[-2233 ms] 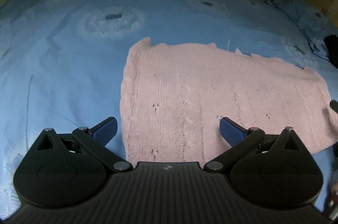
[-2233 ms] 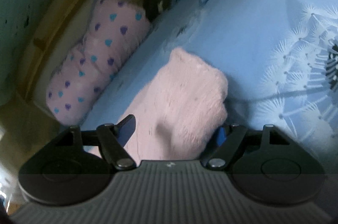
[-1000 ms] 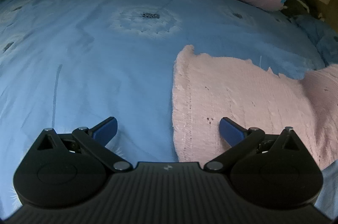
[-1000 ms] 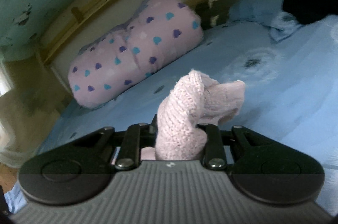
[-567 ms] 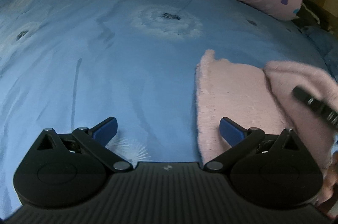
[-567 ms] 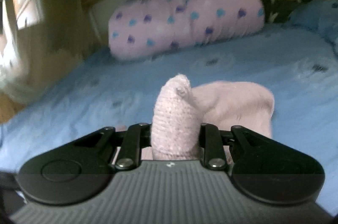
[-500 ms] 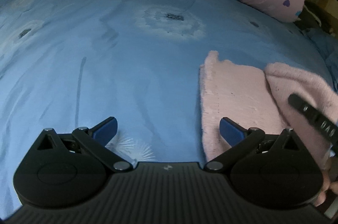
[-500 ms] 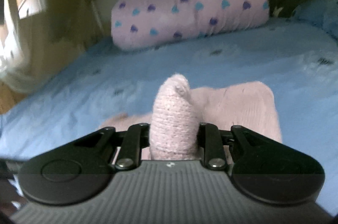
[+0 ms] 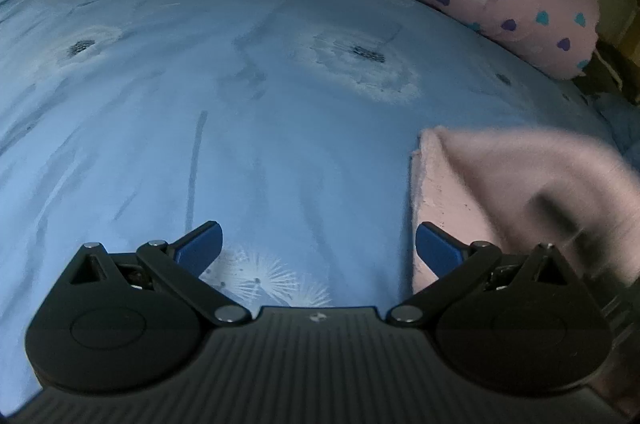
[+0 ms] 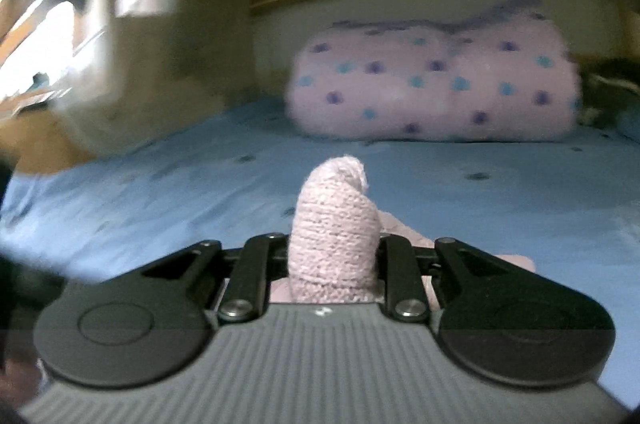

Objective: Fold small clothes

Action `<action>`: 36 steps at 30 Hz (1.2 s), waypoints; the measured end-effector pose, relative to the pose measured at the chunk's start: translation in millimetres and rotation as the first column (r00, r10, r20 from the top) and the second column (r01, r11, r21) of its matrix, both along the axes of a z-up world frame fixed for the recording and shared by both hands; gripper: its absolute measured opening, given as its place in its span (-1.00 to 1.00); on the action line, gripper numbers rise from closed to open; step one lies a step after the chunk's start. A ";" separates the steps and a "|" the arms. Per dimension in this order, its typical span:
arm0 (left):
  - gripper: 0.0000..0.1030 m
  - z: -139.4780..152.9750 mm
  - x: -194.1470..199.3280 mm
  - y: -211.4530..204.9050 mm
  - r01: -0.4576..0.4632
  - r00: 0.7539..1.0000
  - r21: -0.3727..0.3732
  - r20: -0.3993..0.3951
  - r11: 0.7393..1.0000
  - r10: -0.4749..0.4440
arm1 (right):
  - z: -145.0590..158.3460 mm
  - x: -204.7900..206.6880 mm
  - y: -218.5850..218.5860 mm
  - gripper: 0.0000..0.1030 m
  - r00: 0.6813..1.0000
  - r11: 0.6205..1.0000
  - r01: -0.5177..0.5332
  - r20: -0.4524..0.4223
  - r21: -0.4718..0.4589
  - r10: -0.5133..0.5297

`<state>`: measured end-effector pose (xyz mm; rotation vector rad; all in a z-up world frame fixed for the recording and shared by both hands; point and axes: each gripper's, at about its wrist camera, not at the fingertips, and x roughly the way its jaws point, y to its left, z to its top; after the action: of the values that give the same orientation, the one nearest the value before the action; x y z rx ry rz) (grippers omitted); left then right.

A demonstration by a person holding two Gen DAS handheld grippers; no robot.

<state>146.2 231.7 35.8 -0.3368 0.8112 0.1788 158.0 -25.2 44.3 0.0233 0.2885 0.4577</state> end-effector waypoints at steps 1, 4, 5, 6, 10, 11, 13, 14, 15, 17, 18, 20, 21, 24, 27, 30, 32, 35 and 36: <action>1.00 -0.1 -0.5 1.4 -0.005 1.000 0.001 -0.001 1.000 0.005 | -8.0 -1.9 6.8 -0.54 0.999 0.999 -0.032 -0.022 -0.023 0.031; 1.00 0.6 -1.2 3.9 -0.008 1.000 -0.004 0.004 1.000 0.008 | -35.8 -4.1 22.8 -0.48 0.988 0.992 -0.100 -0.126 -0.076 0.090; 1.00 1.4 -1.5 3.6 -0.006 1.000 -0.007 0.009 1.000 0.006 | -39.8 -7.5 24.4 -0.47 0.988 0.991 -0.106 -0.122 -0.081 0.096; 1.00 1.7 -1.3 2.9 -0.003 1.000 -0.008 0.014 1.000 0.003 | -40.6 -12.1 24.0 -0.39 0.989 0.991 -0.108 -0.113 -0.081 0.098; 1.00 5.2 -2.5 -3.9 0.031 0.999 -0.039 0.044 0.999 -0.029 | -30.5 -21.5 15.9 0.05 0.980 0.989 -0.146 -0.140 -0.019 0.142; 1.00 6.1 -2.4 -5.7 0.046 0.998 -0.052 0.053 0.998 -0.043 | -29.1 -21.4 12.5 0.06 0.978 0.988 -0.153 -0.146 -0.004 0.151; 1.00 7.4 -1.7 -11.1 0.077 0.995 -0.075 0.070 0.994 -0.072 | -28.1 -30.6 9.6 0.06 0.975 0.986 -0.165 -0.152 0.013 0.165; 1.00 7.7 -1.2 -14.5 0.092 0.993 -0.084 0.077 0.992 -0.085 | -26.6 -34.8 6.6 0.06 0.973 0.985 -0.170 -0.155 0.023 0.172; 1.00 7.8 -0.7 -17.8 0.103 0.992 -0.087 0.083 0.991 -0.096 | -25.6 -38.6 3.0 0.06 0.972 0.984 -0.175 -0.156 0.031 0.178; 1.00 9.2 -0.5 -26.2 0.126 0.988 -0.080 0.100 0.989 -0.118 | -20.7 -44.4 -5.9 0.06 0.971 0.983 -0.177 -0.156 0.045 0.182; 1.00 10.2 -0.9 -30.6 0.134 0.986 -0.070 0.112 0.989 -0.125 | -18.6 -47.1 -10.9 0.06 0.972 0.984 -0.173 -0.155 0.051 0.179; 1.00 13.6 -3.1 -40.9 0.157 0.978 -0.040 0.143 0.987 -0.150 | -13.6 -55.5 -23.2 0.06 0.975 0.985 -0.157 -0.147 0.064 0.165; 1.00 14.9 -4.0 -46.6 0.173 0.974 -0.028 0.156 0.984 -0.167 | -11.5 -57.8 -28.9 0.06 0.977 0.986 -0.151 -0.144 0.069 0.160; 0.96 16.4 -5.8 -61.5 0.216 0.960 -0.003 0.182 0.976 -0.212 | -3.3 -64.2 -47.7 0.06 0.981 0.990 -0.130 -0.135 0.063 0.137; 0.81 16.0 -5.1 -76.2 0.256 0.948 0.027 0.191 0.966 -0.256 | 2.2 -63.2 -68.9 0.06 0.988 0.996 -0.084 -0.126 0.026 0.087; 0.60 11.8 1.2 -90.0 0.282 0.942 0.033 0.177 0.959 -0.283 | 0.0 -55.2 -86.7 0.06 0.991 0.999 -0.030 -0.132 -0.015 0.028; 0.53 6.5 8.8 -96.3 0.299 0.942 0.023 0.155 0.954 -0.299 | -4.0 -45.3 -97.8 0.06 0.989 0.999 0.006 -0.150 -0.036 -0.012; 0.53 -2.7 19.7 -106.4 0.294 0.948 0.036 0.120 0.955 -0.296 | -10.7 -32.6 -108.8 0.06 0.986 0.998 0.032 -0.164 -0.055 -0.041; 0.53 -5.4 22.5 -108.5 0.286 0.951 0.042 0.114 0.957 -0.289 | -13.1 -28.1 -112.1 0.06 0.985 0.998 0.042 -0.167 -0.055 -0.051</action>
<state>168.7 123.2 30.4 -0.2000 0.7298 -0.1035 130.0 -137.2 31.2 0.0192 0.4647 0.4025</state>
